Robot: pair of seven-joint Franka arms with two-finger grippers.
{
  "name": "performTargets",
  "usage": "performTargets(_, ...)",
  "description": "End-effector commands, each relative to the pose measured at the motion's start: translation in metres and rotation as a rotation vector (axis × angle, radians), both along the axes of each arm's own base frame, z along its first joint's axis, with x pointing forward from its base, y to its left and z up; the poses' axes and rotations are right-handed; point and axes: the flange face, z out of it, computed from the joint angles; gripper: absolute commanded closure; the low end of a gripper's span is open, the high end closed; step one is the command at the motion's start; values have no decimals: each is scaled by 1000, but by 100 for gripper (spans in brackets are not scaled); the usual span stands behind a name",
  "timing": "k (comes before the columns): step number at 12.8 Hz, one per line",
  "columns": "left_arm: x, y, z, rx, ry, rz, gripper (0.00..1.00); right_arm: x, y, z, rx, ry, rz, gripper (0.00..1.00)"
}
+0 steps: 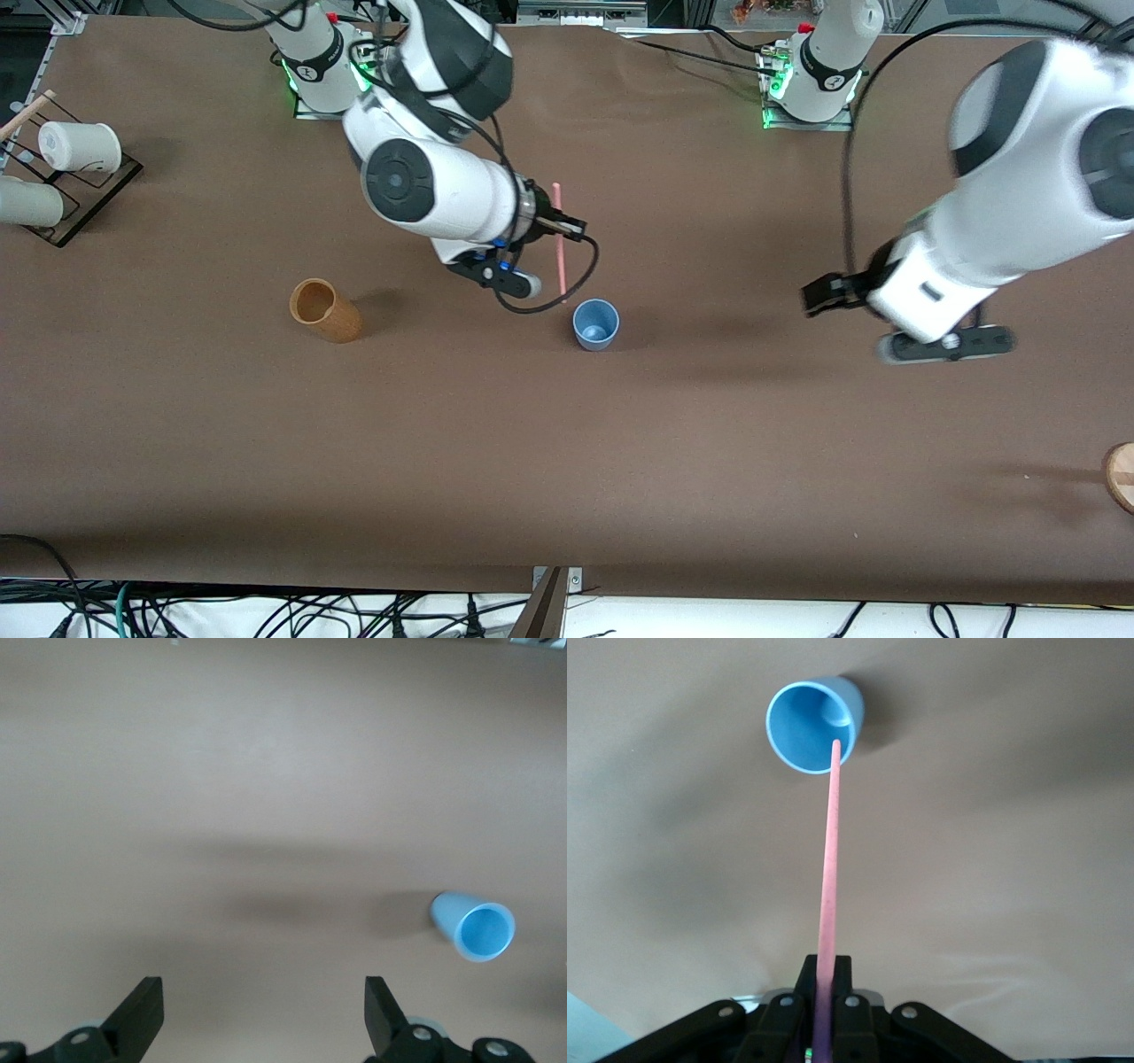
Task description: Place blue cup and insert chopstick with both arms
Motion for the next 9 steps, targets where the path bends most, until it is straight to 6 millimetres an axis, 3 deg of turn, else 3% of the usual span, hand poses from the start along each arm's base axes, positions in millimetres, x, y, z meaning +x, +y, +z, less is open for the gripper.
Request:
performTargets(1, -27, 50, 41, 10, -10, -46, 0, 3, 24, -17, 36, 21, -62, 100)
performTargets(3, -43, 90, 68, 31, -48, -39, 0, 3, 33, -31, 44, 16, -72, 100)
performTargets(4, -48, 110, 68, 35, -41, -59, 0, 3, 36, -36, 46, 12, -74, 100)
performTargets(6, -66, 124, 65, 40, -16, -96, 0, 4, 37, -46, 41, 20, -76, 100)
performTargets(9, -77, 99, 85, 54, -49, -131, 0, 6, 37, -66, 22, 35, -72, 100)
